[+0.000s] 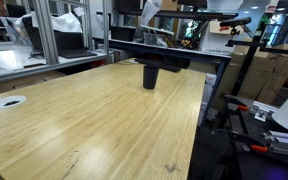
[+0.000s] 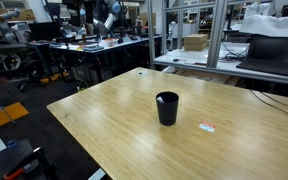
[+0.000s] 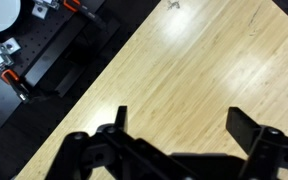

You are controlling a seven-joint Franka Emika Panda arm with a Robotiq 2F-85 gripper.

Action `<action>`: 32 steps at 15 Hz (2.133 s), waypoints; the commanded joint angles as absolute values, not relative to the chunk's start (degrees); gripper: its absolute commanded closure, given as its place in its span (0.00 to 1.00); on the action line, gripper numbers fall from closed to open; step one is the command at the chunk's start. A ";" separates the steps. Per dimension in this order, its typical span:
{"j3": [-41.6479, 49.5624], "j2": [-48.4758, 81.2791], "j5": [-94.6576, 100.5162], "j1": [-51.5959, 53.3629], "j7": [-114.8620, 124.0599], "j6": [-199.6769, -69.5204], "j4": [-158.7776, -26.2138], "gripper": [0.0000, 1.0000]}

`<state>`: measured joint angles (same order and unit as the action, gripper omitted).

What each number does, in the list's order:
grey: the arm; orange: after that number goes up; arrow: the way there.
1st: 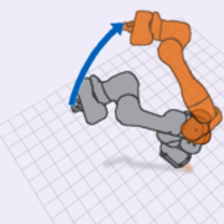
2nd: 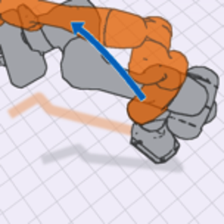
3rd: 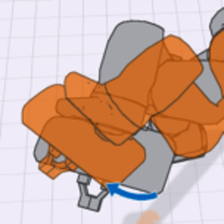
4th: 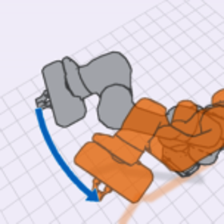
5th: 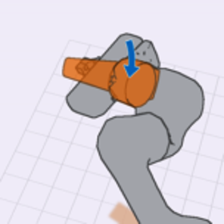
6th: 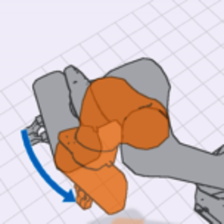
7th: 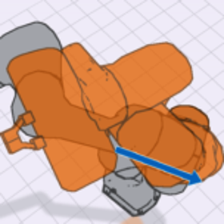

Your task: Move marker from the black cup and place it on the table

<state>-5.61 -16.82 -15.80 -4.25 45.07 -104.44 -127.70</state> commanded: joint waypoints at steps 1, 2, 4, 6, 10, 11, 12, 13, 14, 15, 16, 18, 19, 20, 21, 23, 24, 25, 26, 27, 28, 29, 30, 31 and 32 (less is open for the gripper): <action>-4.33 -15.91 -16.32 -3.43 45.23 -104.44 -127.05 0.00; -4.07 -15.40 -16.70 -3.44 45.23 -104.44 -126.69 0.00; -4.07 -15.32 -16.98 -3.32 45.22 -104.43 -126.49 0.00; -4.09 -15.32 -17.00 -3.25 45.22 -104.43 -126.46 0.00; -2.89 -11.12 -17.29 -3.99 45.20 -104.23 -123.80 0.00; -1.86 -9.50 -18.25 -3.91 43.02 -103.51 -122.78 0.00; -1.22 -8.69 -18.58 -3.97 43.06 -102.89 -122.02 0.00; -0.58 -8.17 -18.72 -3.95 42.71 -102.04 -121.15 0.00; 0.01 -7.24 -18.54 -4.08 42.92 -101.92 -120.26 0.00; 0.69 -5.70 -18.59 -4.22 42.33 -102.04 -119.09 0.00; 1.36 -3.92 -18.55 -4.43 41.89 -102.22 -117.87 0.00; 2.75 -0.58 -18.99 -4.75 40.85 -102.43 -115.73 0.00; 3.50 1.30 -19.34 -4.94 40.16 -102.23 -114.61 0.00; 4.20 3.13 -19.67 -5.14 39.43 -101.85 -113.48 0.00; 4.84 4.87 -20.33 -5.36 38.15 -101.22 -112.31 0.00; 5.75 7.84 -21.44 -5.85 35.81 -100.64 -110.21 0.00; 6.08 9.19 -21.73 -6.02 34.74 -100.44 -109.14 0.00; 6.36 10.52 -22.73 -6.40 32.70 -99.61 -107.84 0.00; 6.57 11.28 -23.49 -6.68 31.25 -98.68 -106.81 0.00; 6.74 11.66 -24.16 -6.94 30.18 -97.64 -105.93 0.00; 6.89 12.12 -24.57 -7.14 29.15 -96.66 -105.13 0.00; 7.10 12.58 -24.94 -7.40 28.24 -95.55 -104.15 0.00; 7.29 13.13 -25.24 -7.65 27.52 -94.45 -103.26 0.00; 7.49 13.25 -25.48 -7.75 28.33 -93.33 -102.69 0.00; 7.49 11.70 -23.72 -6.86 29.42 -96.91 -105.44 0.00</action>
<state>7.27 11.66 -23.73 -7.05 29.44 -96.99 -105.54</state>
